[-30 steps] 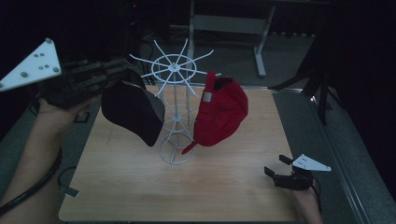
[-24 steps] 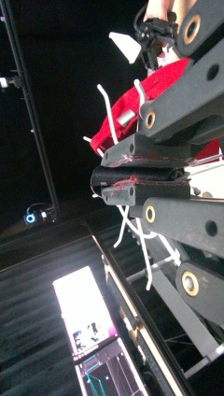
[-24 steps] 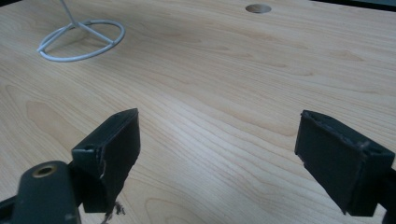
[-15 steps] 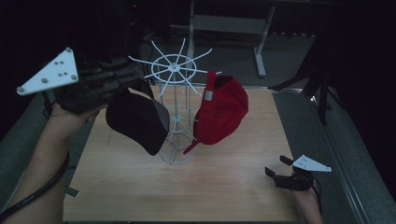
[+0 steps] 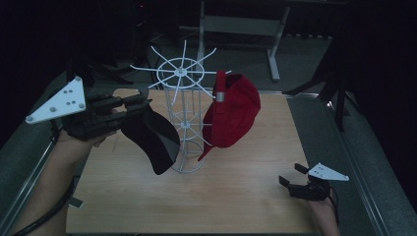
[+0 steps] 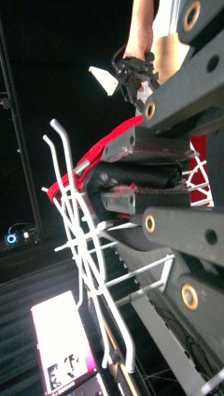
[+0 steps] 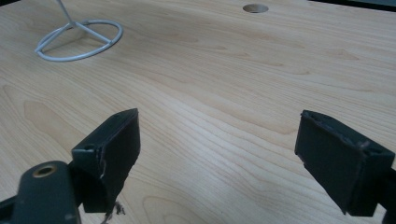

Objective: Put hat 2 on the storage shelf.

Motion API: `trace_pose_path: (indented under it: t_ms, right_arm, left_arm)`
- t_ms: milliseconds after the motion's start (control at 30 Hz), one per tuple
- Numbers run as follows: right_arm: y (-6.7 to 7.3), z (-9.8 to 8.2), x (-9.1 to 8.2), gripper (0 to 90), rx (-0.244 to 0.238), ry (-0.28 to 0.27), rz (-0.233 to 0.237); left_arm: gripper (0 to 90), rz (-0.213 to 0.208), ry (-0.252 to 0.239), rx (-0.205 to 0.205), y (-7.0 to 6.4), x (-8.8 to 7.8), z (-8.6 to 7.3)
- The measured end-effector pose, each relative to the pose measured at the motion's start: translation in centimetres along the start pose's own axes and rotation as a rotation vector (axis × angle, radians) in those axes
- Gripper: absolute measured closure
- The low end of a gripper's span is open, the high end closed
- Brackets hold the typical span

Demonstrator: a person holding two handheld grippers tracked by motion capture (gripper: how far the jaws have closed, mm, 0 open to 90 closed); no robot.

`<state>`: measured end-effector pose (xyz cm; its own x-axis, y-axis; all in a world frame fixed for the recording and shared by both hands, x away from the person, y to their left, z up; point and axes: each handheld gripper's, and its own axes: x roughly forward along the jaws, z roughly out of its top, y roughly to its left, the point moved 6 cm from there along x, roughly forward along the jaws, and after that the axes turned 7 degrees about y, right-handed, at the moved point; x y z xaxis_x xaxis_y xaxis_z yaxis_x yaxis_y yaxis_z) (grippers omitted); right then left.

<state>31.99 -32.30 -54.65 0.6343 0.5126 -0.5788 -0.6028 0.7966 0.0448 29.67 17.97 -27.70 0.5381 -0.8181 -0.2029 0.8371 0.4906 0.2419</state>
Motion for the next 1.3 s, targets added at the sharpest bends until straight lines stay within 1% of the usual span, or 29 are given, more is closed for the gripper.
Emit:
trace_pose_path:
  t_ms: [33, 67, 100, 167, 200, 300, 433, 533, 733, 1000, 1167, 1267, 1300]
  right_arm:
    - [0.0, 0.0, 0.0, 14.0, -0.001, 0.001, 0.000]
    - [0.0, 0.0, 0.0, 14.1, -0.002, 0.001, -0.001]
    - [0.0, 0.0, 0.0, 14.1, -0.001, 0.001, -0.001]
    - [0.0, 0.0, 0.1, 14.1, 0.001, 0.000, 0.000]
    - [0.0, -0.1, 0.1, 14.0, -0.001, 0.001, 0.000]
    - [-0.1, -0.1, 0.1, 14.1, -0.001, 0.000, 0.001]
    - [-0.1, -0.2, 0.2, 14.1, -0.002, 0.001, 0.000]
    - [0.0, -0.2, 0.2, 14.1, -0.004, 0.003, 0.001]
    - [0.0, -0.2, 0.2, 14.1, -0.004, 0.001, 0.001]
    - [0.1, -0.2, 0.3, 14.1, -0.005, 0.004, 0.002]
    - [0.0, -0.1, 0.3, 14.0, -0.003, 0.005, 0.002]
    - [0.1, -0.1, 0.3, 14.0, -0.005, 0.004, 0.002]
    - [0.0, -0.2, 0.3, 14.1, -0.004, 0.004, 0.002]
  left_arm:
    - [72.7, 0.006, 0.016, 0.004, 0.0, 0.0, -0.2]
    - [71.3, 0.011, 0.023, 0.003, -0.1, 0.1, -0.4]
    - [69.1, 0.016, 0.025, -0.003, -0.1, 0.0, -0.5]
    - [64.9, 0.008, 0.015, -0.025, -0.2, -0.1, -0.7]
    - [63.9, 0.012, 0.011, -0.035, -0.2, -0.3, -0.8]
    - [62.9, 0.013, 0.019, -0.055, -0.5, -0.5, -1.2]
    - [62.9, 0.020, 0.036, -0.066, -0.7, -0.9, -1.9]
    - [62.9, 0.032, 0.055, -0.065, -0.8, -1.1, -2.5]
    - [63.2, 0.026, 0.083, -0.076, -1.1, -1.7, -3.9]
    - [63.3, 0.043, 0.098, -0.095, -1.3, -2.6, -5.9]
    - [63.2, 0.044, 0.108, -0.109, -1.6, -2.8, -7.3]
    - [62.4, 0.057, 0.128, -0.116, -1.8, -2.8, -8.4]
    - [62.5, 0.059, 0.124, -0.118, -1.9, -2.8, -8.7]
